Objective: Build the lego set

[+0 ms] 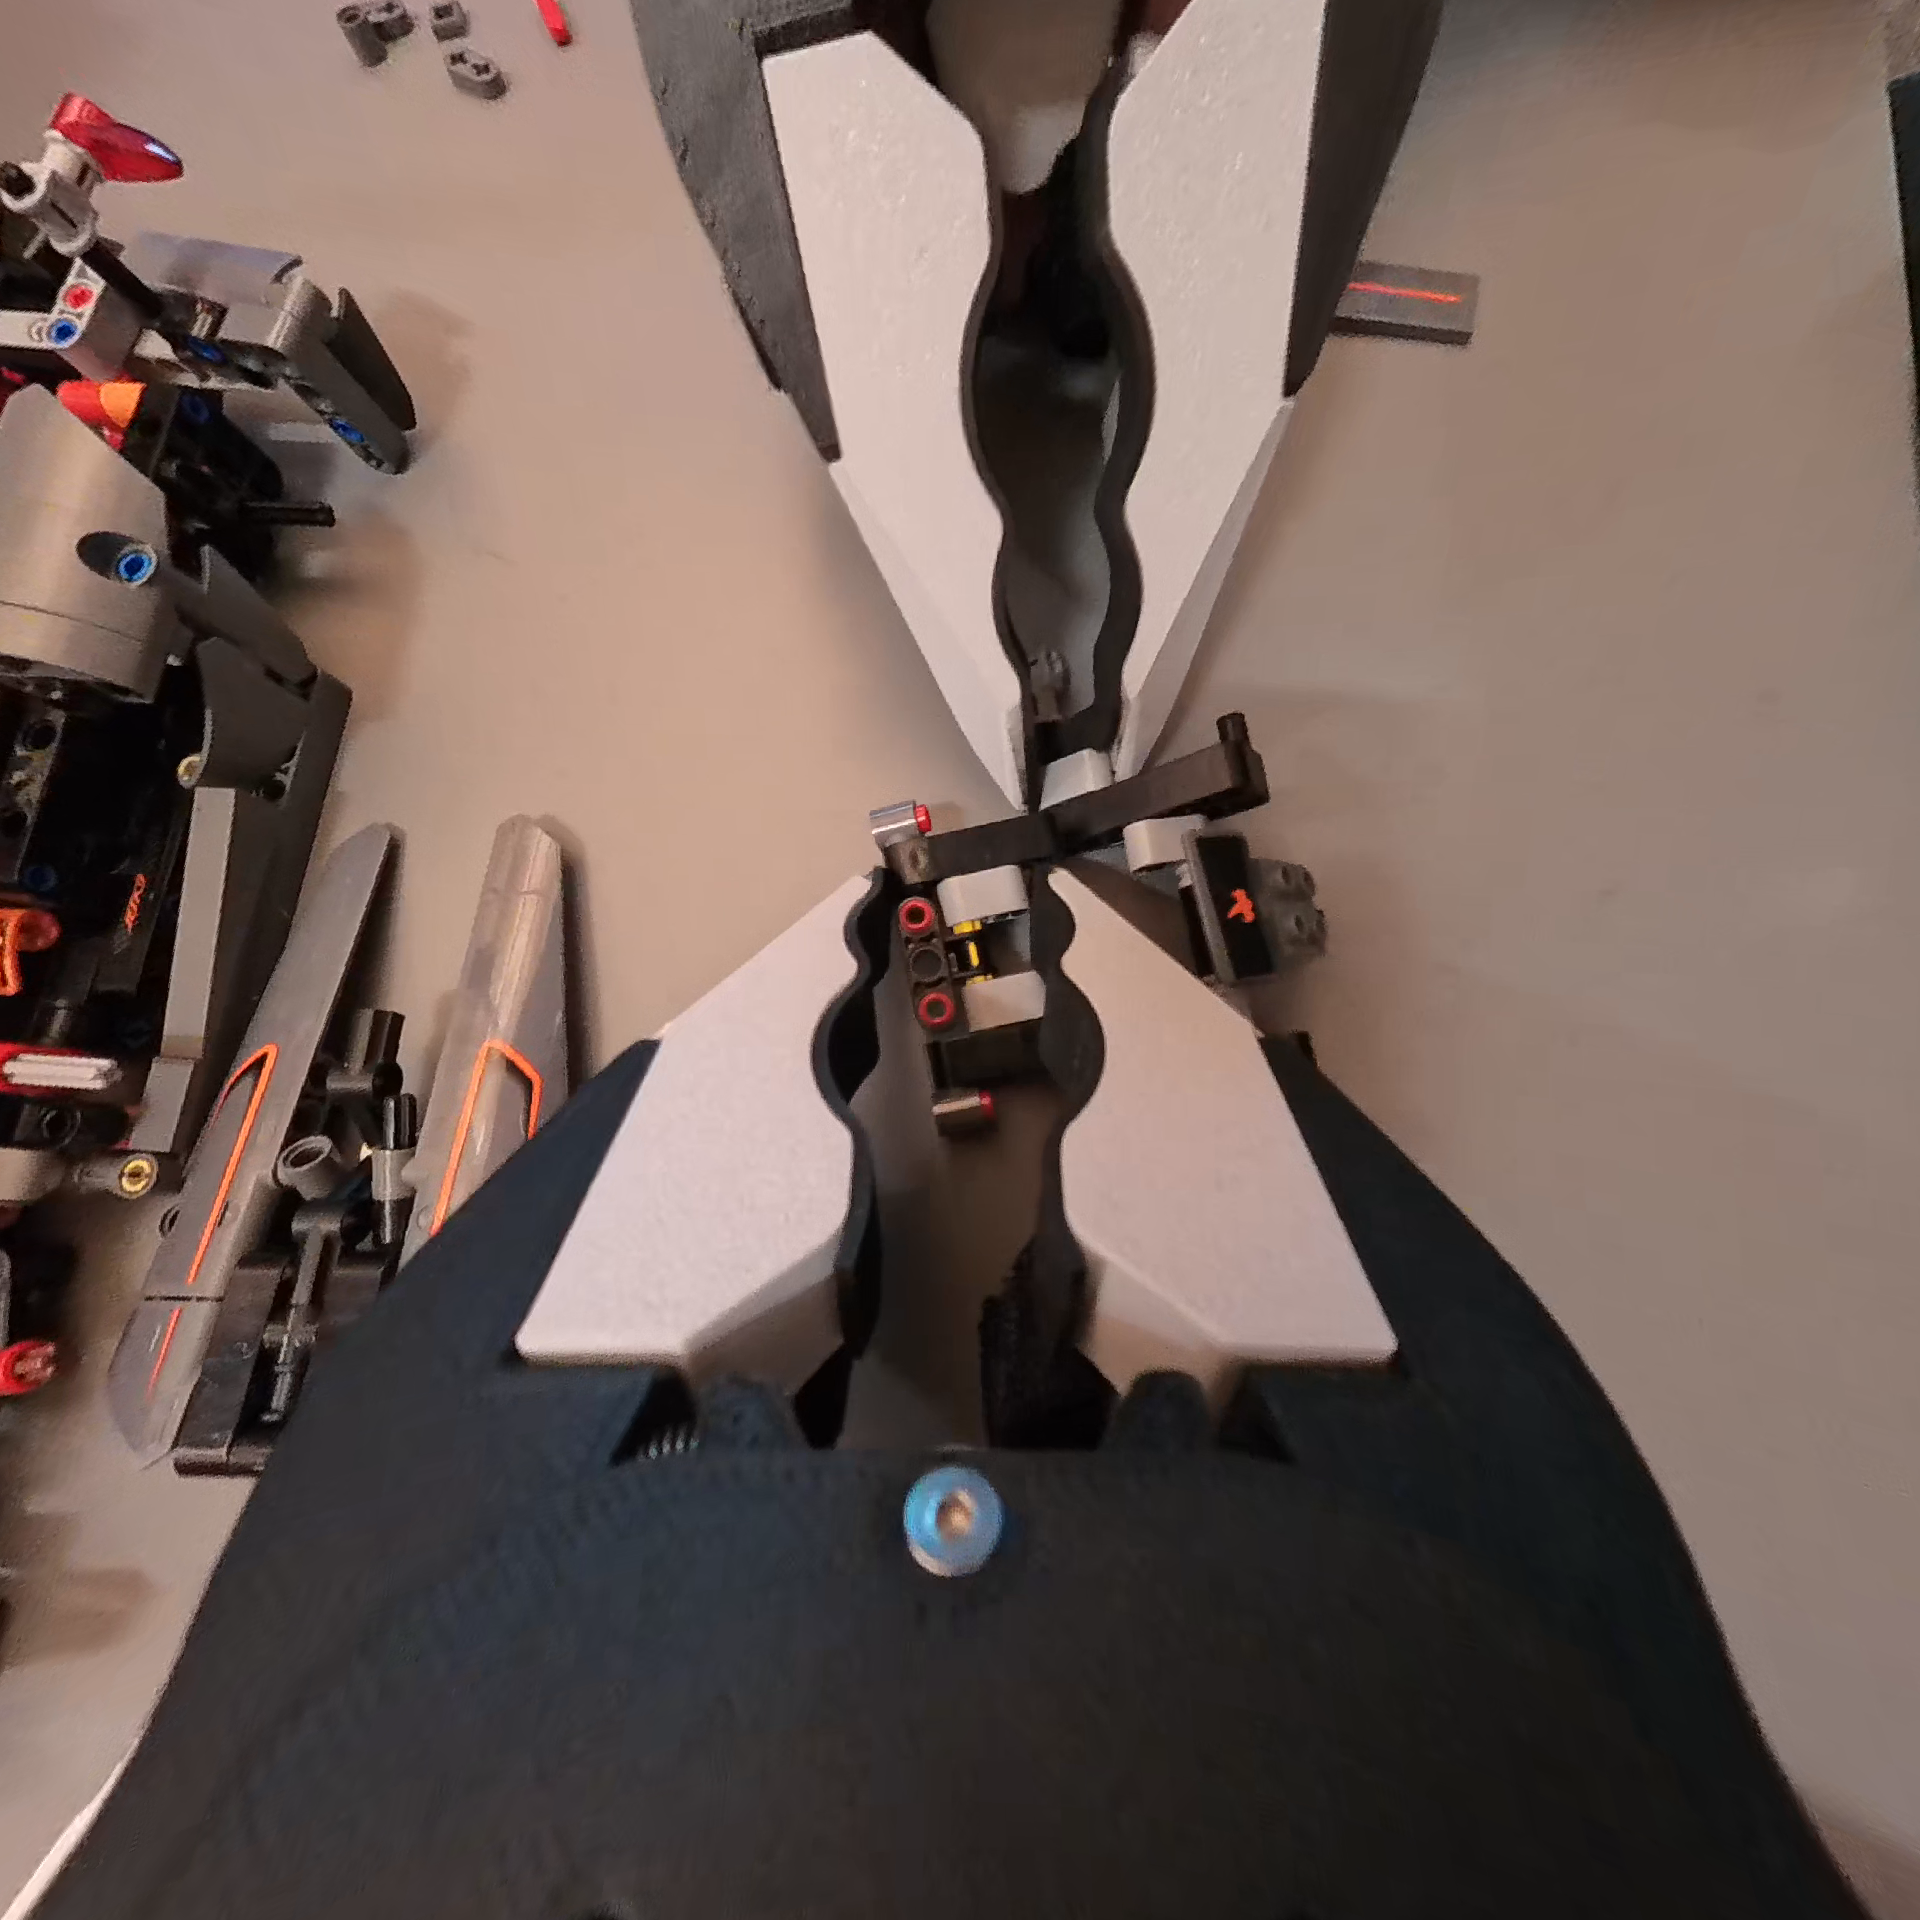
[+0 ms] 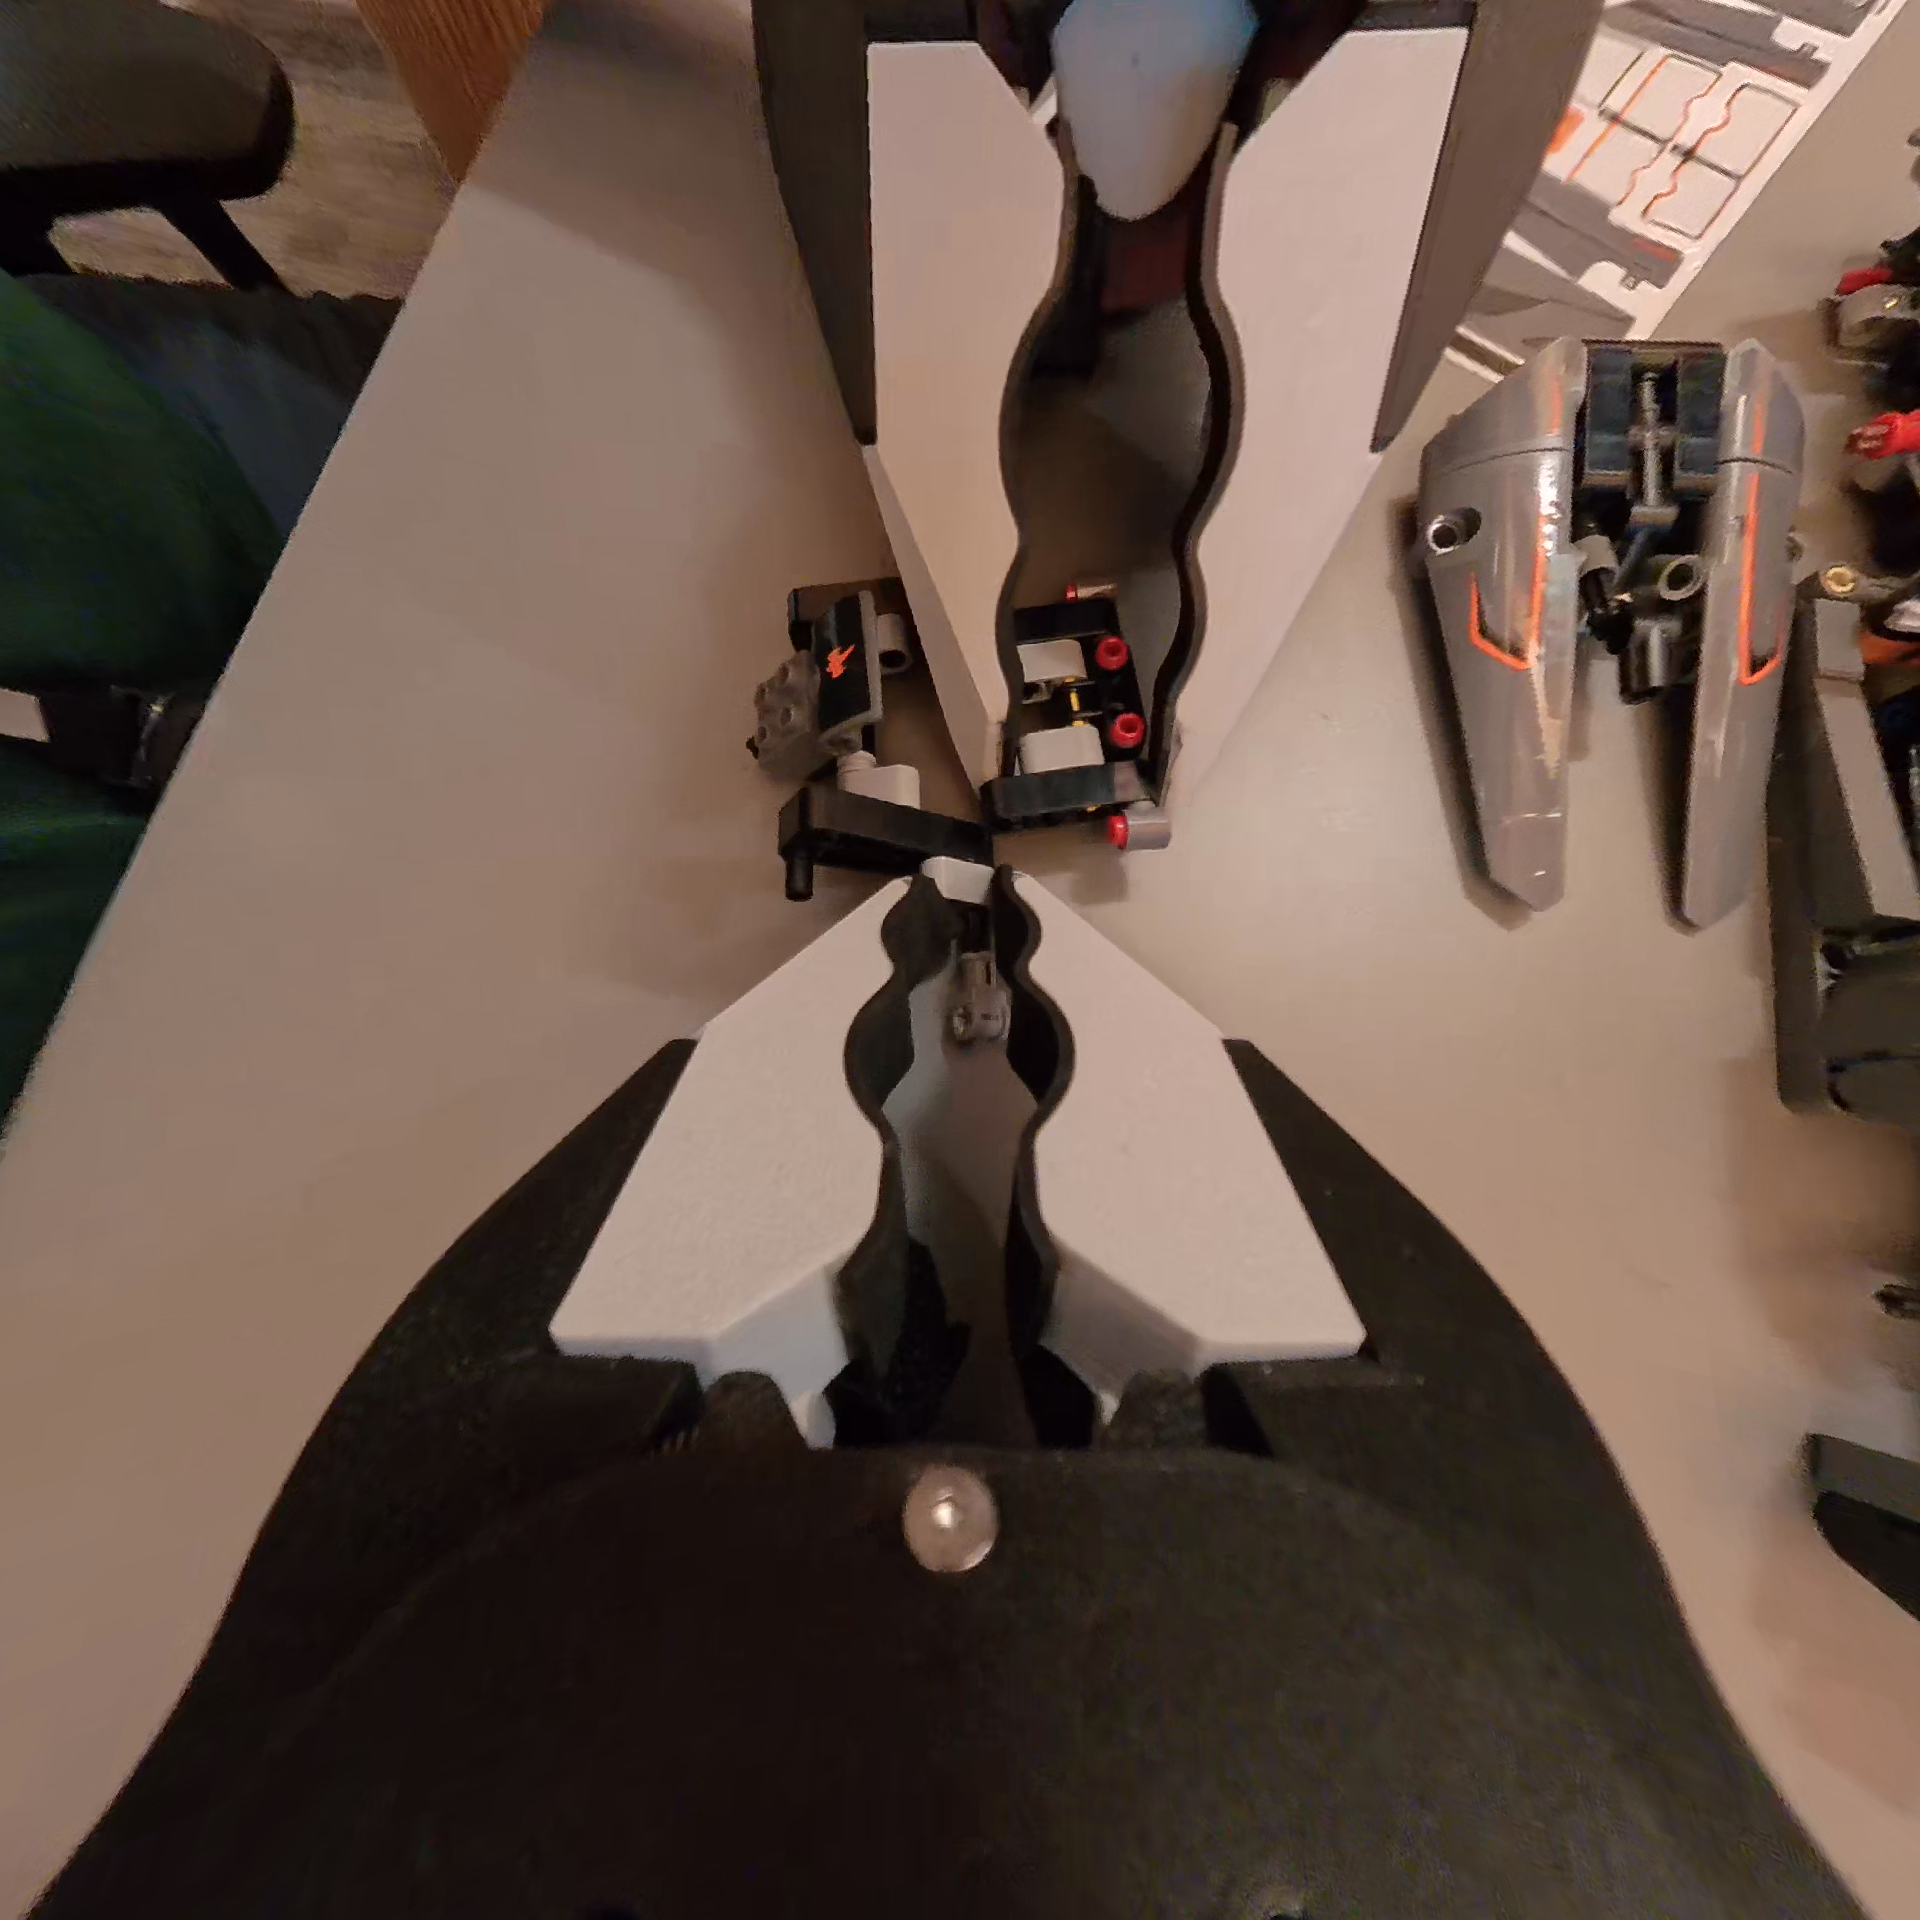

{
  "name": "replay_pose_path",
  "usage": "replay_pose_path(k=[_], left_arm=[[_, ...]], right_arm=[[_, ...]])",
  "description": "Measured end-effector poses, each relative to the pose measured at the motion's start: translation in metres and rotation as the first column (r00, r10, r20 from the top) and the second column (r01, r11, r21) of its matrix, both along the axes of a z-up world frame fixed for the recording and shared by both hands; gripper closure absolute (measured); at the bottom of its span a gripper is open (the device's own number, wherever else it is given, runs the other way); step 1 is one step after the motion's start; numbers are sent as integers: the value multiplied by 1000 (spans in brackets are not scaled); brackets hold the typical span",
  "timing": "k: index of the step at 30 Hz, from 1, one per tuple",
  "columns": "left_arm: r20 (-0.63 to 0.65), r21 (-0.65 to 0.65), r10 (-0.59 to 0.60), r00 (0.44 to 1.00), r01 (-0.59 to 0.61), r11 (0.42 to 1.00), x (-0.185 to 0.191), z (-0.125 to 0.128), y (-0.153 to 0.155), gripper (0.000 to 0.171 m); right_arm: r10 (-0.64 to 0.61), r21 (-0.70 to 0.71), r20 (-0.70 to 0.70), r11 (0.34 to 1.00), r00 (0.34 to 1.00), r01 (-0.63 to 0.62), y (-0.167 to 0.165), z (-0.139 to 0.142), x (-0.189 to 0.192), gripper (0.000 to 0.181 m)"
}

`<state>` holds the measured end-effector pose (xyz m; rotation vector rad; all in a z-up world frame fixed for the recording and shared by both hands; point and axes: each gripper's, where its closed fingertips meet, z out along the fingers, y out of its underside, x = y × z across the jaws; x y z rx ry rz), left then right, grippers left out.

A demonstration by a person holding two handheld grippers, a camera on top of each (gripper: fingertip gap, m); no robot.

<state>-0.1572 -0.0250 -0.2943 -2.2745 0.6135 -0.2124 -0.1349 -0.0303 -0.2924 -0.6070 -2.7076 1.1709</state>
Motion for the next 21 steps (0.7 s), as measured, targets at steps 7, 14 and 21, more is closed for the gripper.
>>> replay_pose_path(k=[7,14,21], left_arm=[[-32,-32,-10,999,9,999,-4,-1,0,148],[-56,-58,-45,997,42,997,-2,-1,-1,148],[-72,-79,-94,993,88,993,1,-1,-2,148]], right_arm=[[-41,50,-95,998,995,46,4,7,-1,172],[-47,65,-121,996,992,56,6,6,-2,172],[-51,61,-141,996,989,60,7,7,-2,173]])
